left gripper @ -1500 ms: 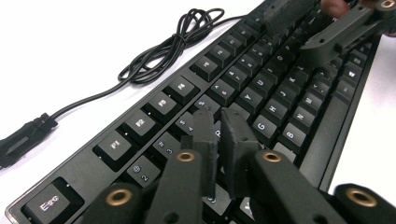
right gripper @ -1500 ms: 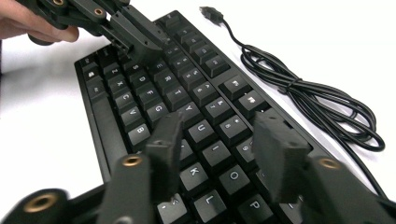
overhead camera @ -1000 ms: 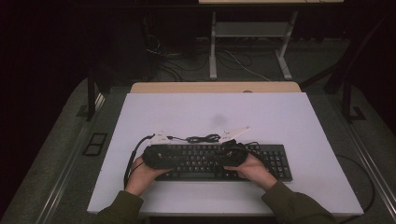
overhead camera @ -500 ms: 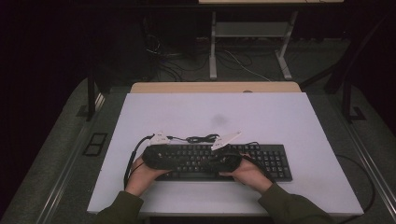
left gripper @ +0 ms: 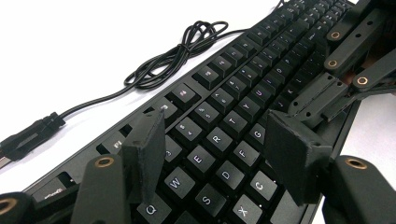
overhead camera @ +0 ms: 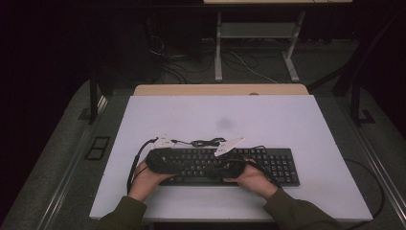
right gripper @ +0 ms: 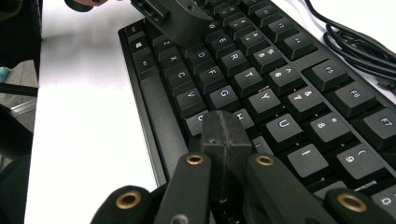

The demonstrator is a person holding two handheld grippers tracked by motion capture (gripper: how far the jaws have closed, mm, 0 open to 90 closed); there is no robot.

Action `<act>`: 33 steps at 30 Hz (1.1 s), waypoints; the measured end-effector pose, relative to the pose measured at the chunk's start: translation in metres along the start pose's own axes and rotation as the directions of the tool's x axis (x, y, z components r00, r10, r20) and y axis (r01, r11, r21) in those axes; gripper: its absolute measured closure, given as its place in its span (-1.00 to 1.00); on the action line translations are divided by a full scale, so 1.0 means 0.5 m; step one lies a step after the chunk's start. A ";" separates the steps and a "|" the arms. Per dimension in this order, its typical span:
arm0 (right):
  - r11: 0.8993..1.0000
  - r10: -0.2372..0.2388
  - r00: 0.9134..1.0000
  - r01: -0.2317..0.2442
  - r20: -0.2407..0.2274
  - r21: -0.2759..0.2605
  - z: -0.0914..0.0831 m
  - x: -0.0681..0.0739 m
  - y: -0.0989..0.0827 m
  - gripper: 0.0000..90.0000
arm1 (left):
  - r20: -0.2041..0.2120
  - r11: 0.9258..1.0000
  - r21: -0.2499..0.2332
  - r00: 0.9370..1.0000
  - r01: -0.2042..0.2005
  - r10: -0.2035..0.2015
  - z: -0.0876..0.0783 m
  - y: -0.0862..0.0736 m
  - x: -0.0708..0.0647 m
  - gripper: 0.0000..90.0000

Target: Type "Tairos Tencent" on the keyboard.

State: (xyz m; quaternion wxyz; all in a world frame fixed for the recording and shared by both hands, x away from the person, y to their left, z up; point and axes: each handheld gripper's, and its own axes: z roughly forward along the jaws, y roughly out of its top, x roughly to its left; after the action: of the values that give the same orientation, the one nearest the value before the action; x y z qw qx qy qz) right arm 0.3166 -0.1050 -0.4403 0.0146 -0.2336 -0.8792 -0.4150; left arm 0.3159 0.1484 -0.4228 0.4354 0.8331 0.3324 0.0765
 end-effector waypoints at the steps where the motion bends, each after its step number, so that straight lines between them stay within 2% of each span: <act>1: 1.000 0.001 1.000 -0.001 0.000 0.000 0.000 0.000 0.000 0.98 | -0.001 1.000 0.000 1.000 0.000 0.000 0.000 0.000 0.000 -0.15; 11: 0.999 0.019 1.000 -0.019 -0.010 -0.031 -0.014 -0.005 0.004 0.98 | -0.002 1.000 -0.010 1.000 0.003 -0.003 0.003 0.006 -0.002 -0.09; 18: 0.997 0.040 0.999 -0.039 0.012 -0.072 -0.035 -0.015 0.004 0.67 | 0.007 1.000 0.003 1.000 -0.004 0.004 0.019 0.011 -0.004 0.21; 23: 0.994 0.058 0.998 -0.055 0.027 -0.097 -0.049 -0.023 0.003 0.48 | 0.008 1.000 -0.004 1.000 -0.017 0.017 0.027 0.019 -0.008 0.63; 27: 0.993 0.057 0.998 -0.053 0.037 -0.104 -0.057 -0.028 0.001 0.27 | 0.018 1.000 0.004 1.000 -0.012 0.012 0.036 0.023 -0.009 0.87; 30: 0.993 0.064 0.997 -0.059 0.045 -0.105 -0.062 -0.031 0.000 0.13 | 0.025 1.000 0.017 1.000 -0.010 0.010 0.044 0.023 -0.010 0.98; 33: 0.993 0.067 0.996 -0.061 0.053 -0.102 -0.067 -0.035 -0.003 -0.01 | 0.031 1.000 0.028 0.999 -0.014 0.014 0.050 0.024 -0.012 0.98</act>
State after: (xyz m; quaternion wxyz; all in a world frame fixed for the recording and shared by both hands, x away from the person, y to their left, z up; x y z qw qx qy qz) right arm 0.3258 -0.1373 -0.4230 -0.0088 -0.2737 -0.8493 -0.4514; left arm 0.3276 0.1227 -0.4278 0.4283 0.8424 0.3209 0.0622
